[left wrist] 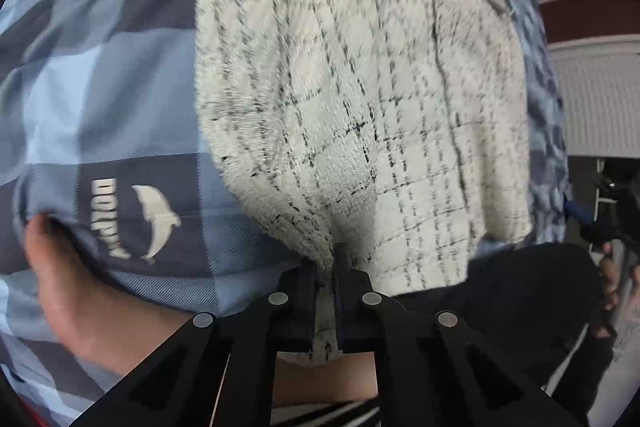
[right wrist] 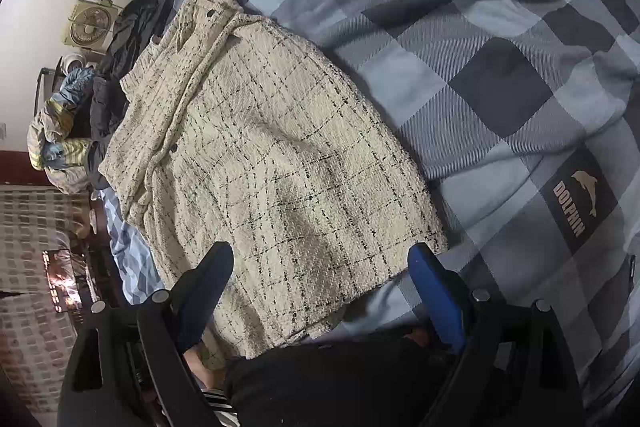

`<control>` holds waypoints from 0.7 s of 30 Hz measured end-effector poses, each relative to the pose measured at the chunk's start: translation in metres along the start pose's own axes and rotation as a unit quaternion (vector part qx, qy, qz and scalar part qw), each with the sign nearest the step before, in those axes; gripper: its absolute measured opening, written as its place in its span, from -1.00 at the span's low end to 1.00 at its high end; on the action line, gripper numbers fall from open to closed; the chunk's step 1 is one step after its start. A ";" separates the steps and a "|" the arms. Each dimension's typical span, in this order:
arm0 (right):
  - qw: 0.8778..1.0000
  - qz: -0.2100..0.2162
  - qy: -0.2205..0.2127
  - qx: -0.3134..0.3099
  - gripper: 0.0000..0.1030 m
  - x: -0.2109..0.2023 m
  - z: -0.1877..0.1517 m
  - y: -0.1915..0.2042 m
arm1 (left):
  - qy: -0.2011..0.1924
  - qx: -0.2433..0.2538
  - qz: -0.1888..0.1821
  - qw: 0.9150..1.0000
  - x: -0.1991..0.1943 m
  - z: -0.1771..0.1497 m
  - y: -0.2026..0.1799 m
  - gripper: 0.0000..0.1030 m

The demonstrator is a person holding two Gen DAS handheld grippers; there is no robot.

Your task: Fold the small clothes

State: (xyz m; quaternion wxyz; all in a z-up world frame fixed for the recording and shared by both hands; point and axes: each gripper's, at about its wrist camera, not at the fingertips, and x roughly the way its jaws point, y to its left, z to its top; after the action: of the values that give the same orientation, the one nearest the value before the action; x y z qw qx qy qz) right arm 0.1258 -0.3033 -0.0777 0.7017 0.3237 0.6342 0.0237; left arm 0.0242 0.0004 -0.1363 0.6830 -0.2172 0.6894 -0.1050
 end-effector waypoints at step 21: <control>0.965 -0.112 0.195 -0.139 0.47 0.071 0.027 -0.015 | -0.108 -0.003 0.013 0.994 -0.097 -0.005 0.029 -0.89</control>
State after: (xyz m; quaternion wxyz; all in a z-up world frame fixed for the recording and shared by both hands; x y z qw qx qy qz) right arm 0.1579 -0.2953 -0.1477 0.6010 0.1393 0.7812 0.0956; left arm 0.0123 0.0679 -0.0620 0.7541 -0.2207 0.6146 -0.0701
